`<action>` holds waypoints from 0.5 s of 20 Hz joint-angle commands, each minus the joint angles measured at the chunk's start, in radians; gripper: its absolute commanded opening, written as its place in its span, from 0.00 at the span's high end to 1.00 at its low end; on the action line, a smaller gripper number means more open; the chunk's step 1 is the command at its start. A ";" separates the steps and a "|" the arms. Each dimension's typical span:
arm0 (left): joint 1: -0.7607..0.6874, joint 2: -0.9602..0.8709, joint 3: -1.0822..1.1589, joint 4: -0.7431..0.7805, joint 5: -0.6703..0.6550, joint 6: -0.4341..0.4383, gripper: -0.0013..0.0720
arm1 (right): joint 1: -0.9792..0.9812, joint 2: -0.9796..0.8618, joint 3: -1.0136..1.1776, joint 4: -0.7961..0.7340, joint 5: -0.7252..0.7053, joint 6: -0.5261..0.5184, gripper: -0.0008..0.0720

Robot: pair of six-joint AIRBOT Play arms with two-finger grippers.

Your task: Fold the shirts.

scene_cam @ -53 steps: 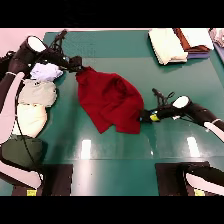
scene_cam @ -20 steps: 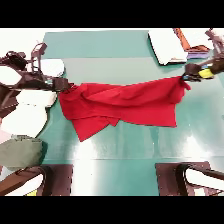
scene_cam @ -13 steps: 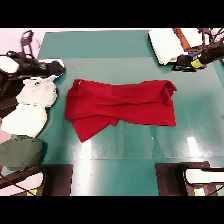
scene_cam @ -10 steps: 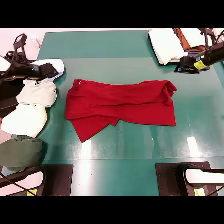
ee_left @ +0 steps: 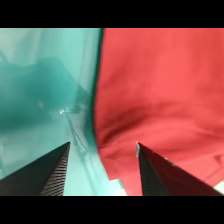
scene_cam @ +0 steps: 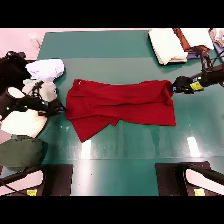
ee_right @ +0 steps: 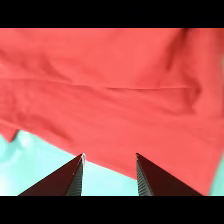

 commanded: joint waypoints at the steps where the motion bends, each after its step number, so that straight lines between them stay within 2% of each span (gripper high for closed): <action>1: -0.065 -0.001 -0.068 -0.072 0.067 0.047 0.30 | 0.000 0.032 -0.043 0.047 -0.026 -0.002 0.49; 4: -0.118 -0.001 -0.064 -0.073 0.098 0.045 0.31 | -0.001 0.033 -0.044 0.044 -0.004 -0.003 0.49; 5: -0.117 -0.001 -0.056 -0.072 0.095 0.034 0.46 | -0.001 0.033 -0.046 0.035 0.006 -0.003 0.49; 6: -0.113 0.000 -0.039 -0.068 0.082 0.036 0.75 | -0.009 0.040 -0.063 0.030 0.008 -0.003 0.49; 7: -0.108 0.005 -0.017 -0.058 0.064 0.038 0.94 | -0.030 0.057 -0.104 0.023 0.004 -0.003 0.49; 10: -0.101 0.043 0.063 -0.018 0.043 0.038 0.95 | -0.171 0.112 -0.271 0.008 0.002 -0.003 0.49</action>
